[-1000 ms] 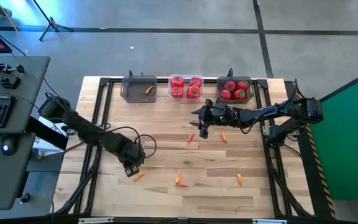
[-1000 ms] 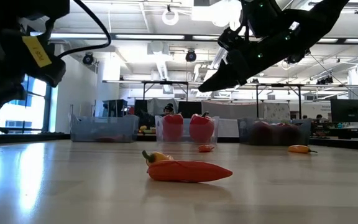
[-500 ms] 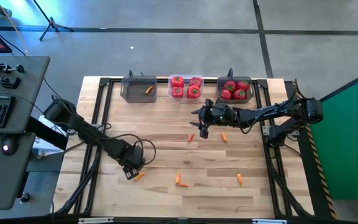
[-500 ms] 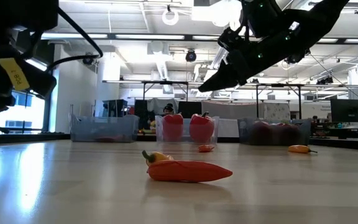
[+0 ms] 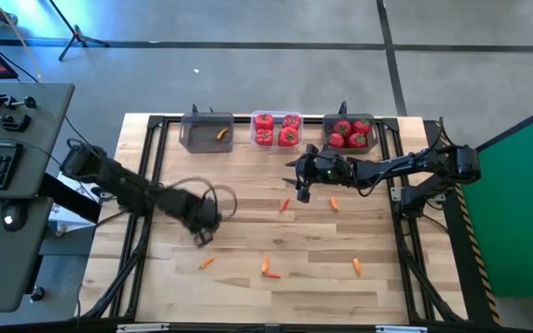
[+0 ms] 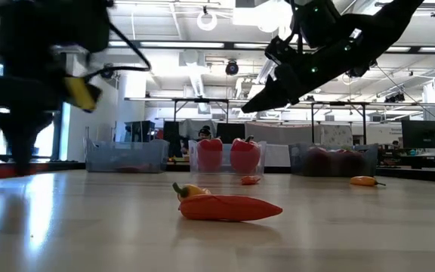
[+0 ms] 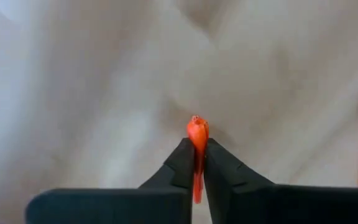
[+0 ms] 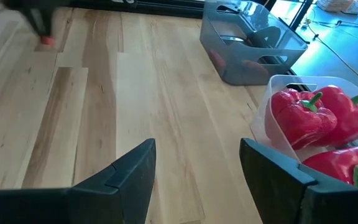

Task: Sort produce into baskets
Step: Put the orange chili pepper into the left black bin

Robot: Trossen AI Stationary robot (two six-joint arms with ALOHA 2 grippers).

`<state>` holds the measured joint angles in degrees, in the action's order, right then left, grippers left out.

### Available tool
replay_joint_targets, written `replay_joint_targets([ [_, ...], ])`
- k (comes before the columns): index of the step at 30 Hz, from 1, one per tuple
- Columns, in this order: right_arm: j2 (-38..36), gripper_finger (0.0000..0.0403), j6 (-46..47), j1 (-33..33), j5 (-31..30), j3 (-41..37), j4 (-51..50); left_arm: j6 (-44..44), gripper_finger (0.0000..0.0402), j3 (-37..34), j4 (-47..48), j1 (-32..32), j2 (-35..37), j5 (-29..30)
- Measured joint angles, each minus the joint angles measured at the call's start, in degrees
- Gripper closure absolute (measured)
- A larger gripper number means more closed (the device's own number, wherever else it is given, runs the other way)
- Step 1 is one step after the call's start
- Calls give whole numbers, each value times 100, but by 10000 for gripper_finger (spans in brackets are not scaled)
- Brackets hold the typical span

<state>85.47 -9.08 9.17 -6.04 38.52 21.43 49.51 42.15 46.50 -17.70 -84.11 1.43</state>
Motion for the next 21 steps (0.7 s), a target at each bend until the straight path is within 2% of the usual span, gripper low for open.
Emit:
replay_joint_targets([
  [8, 0, 179, 19, 111, 0, -1, 6, -2084, 395, 229, -98, 2534, 341, 1061],
  [13, 0, 179, 107, 179, 1, -2, 10, -3403, 394, 922, -289, 3863, 404, 1285],
  [18, 0, 179, 172, 270, 0, -1, 14, -4289, 394, 1733, -487, 4974, 252, 1539],
  [21, 0, 179, 173, 293, -8, -2, 17, -4798, 394, 2015, -778, 5568, 72, 1473],
])
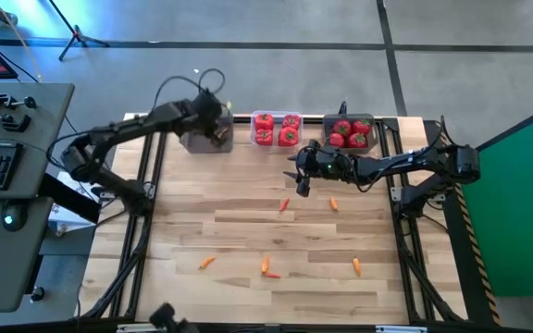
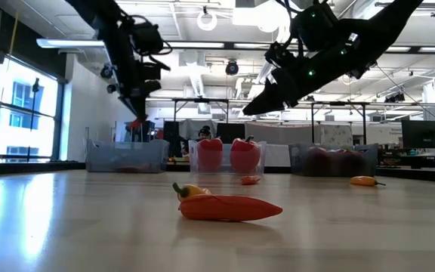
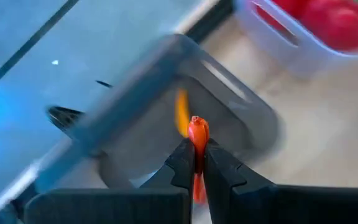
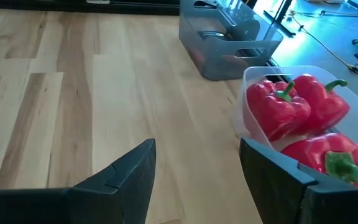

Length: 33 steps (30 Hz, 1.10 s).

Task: Sort produce into baskets
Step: Put the orange chili pepper into the left black bin, then put the yellow chili pepper into the left black bin

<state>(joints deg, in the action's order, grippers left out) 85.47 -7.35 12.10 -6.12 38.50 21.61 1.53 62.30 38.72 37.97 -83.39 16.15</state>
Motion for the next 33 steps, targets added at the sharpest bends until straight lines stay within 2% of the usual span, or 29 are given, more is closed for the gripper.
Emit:
replay_joint_targets([
  [4, 0, 179, -9, -4, 1, 0, 0, -380, 394, 83, -298, 594, -361, -372],
  [8, 0, 179, 2, -4, 4, 2, 0, -666, 394, 83, -352, 929, -809, -789],
  [16, 0, 179, 150, 4, 8, 2, -74, -1155, 392, 76, -762, 1082, -1524, -797],
  [20, 2, 179, 629, 51, 6, 2, -184, -1373, 369, 75, -761, 1082, -1620, -768],
  [28, 2, 172, 1365, 136, -261, 2, -512, -1494, 284, 76, -863, 1082, -1609, -805],
  [31, 2, 162, 1659, 175, -250, 58, -841, -1481, 282, 72, -1021, 1080, -1559, -1049],
  [33, 2, 157, 1760, 181, -268, 214, -1343, -1516, 300, 7, -1287, 1032, -1416, -1078],
])
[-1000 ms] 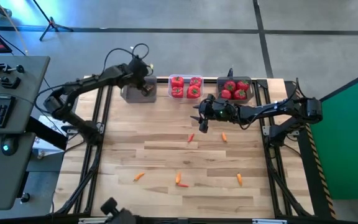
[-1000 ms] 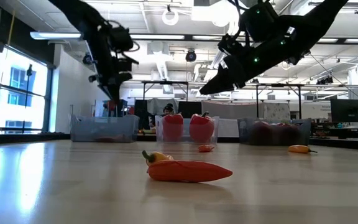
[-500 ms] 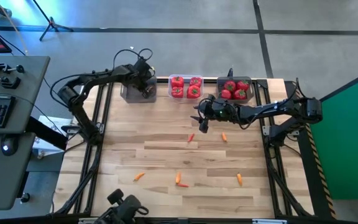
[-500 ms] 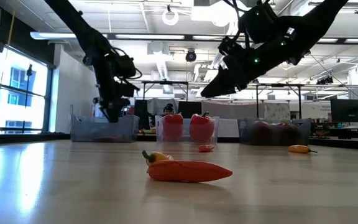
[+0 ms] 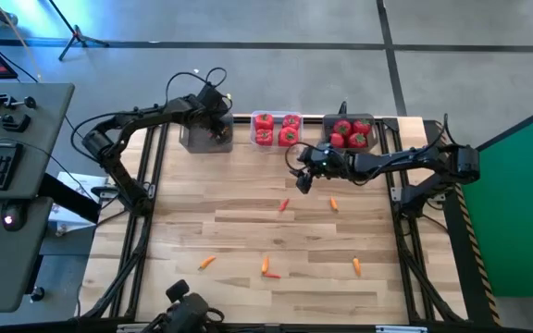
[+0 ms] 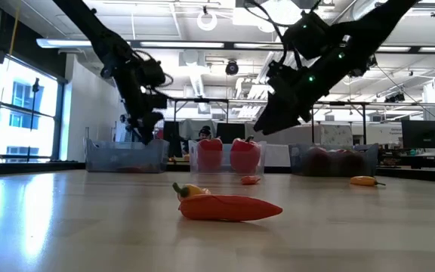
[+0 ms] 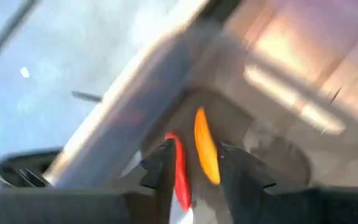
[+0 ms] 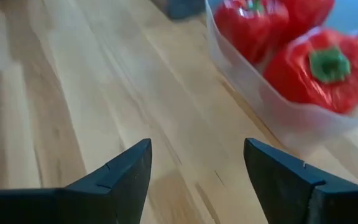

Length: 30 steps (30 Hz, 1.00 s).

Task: Sort produce into baskets
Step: Put the yellow chili pepper into the left black bin

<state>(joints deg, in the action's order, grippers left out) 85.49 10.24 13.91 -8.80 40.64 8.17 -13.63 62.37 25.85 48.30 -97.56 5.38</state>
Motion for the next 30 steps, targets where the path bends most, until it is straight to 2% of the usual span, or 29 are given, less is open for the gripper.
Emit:
replay_joint_targets([
  [7, 0, 153, 252, -149, 22, 937, -2467, 120, 394, -639, -1187, -188, 910, -295],
  [13, 0, 153, 1247, -541, 687, 1183, -4049, 351, 391, -1514, -2245, -521, 1837, -436],
  [20, 0, 153, 2886, -1542, 1748, 1102, -5137, 400, 398, -2262, -3056, -1070, 2695, -445],
  [25, 0, 153, 4302, -2429, 2639, 1102, -5361, 442, 399, -2372, -3118, -1344, 2863, -445],
  [30, 0, 153, 5627, -3174, 2965, 1102, -5693, 442, 399, -2420, -3330, -1508, 2805, -444],
])
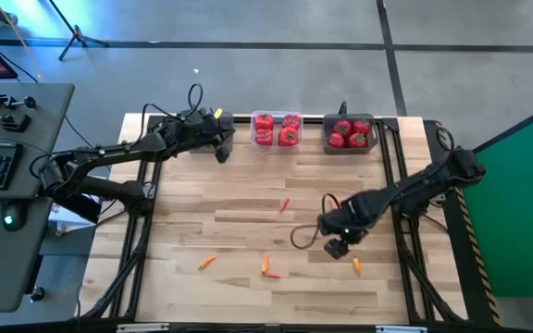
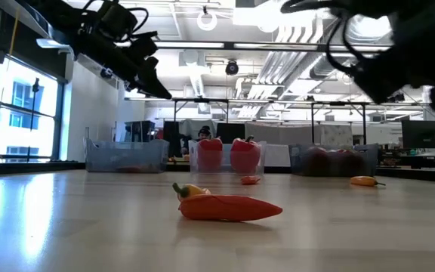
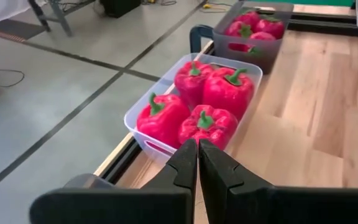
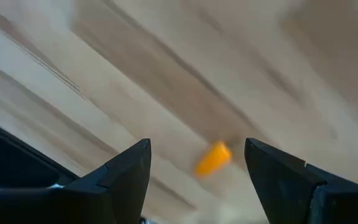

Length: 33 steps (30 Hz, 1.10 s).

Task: Sort produce into baskets
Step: Put the yellow chili pepper into the left black bin

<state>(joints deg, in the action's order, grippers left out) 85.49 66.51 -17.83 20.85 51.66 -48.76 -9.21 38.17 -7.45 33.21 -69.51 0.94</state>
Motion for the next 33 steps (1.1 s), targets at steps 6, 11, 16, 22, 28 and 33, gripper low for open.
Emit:
replay_joint_targets([
  [6, 0, 153, 975, -500, 118, -2, -361, 2, 399, -4, -21, -72, -3, 12],
  [11, 159, 153, 1005, -808, -147, -7, -483, 122, 399, -4, -15, -79, -3, 10],
  [16, 476, 163, 954, -1027, -128, -7, -187, 160, 399, -4, -13, -77, -3, -44],
  [22, 863, 189, 813, -1157, 11, -9, 115, 160, 399, -2, -10, -77, -3, -71],
  [28, 1086, 208, 697, -1186, 180, -9, 222, 160, 399, -2, -6, -77, -3, -71],
  [33, 1179, 240, 653, -1186, 170, -9, 233, 160, 399, -2, 26, -77, -3, -73],
])
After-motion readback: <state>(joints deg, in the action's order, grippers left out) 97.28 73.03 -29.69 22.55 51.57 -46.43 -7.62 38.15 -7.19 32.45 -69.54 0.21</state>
